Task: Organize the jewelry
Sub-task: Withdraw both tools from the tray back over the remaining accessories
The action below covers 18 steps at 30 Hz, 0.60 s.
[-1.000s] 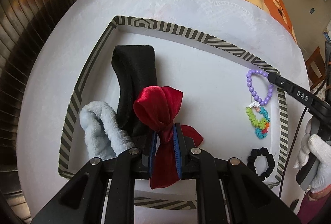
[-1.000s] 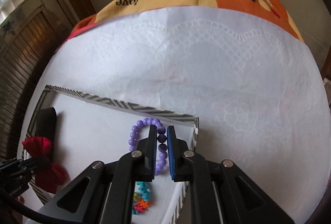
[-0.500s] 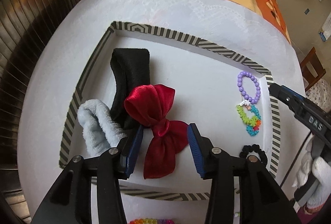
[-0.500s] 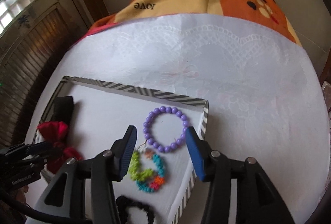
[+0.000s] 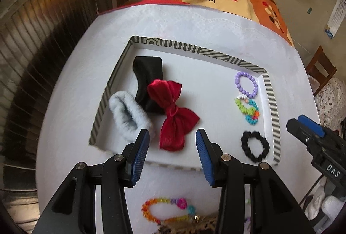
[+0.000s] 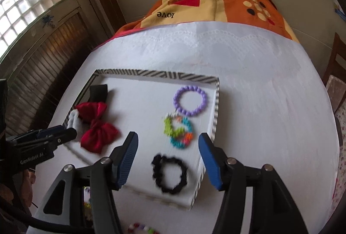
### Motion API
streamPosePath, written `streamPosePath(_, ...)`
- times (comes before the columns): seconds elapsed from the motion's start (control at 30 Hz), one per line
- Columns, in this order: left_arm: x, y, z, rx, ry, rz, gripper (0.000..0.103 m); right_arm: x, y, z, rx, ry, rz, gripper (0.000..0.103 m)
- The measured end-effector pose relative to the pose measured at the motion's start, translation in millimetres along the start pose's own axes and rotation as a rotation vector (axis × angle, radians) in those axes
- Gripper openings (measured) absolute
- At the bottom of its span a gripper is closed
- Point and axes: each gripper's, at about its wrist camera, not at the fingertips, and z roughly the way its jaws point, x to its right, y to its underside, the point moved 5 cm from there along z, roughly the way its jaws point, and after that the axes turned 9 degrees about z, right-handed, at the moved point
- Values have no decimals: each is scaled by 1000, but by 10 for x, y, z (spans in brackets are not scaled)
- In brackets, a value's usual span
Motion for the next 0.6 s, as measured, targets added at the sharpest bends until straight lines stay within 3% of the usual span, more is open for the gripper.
streamPosePath(0.6, 261, 825, -539, 20, -56, 28, 26, 11, 945, -714, 4, 12, 6, 64)
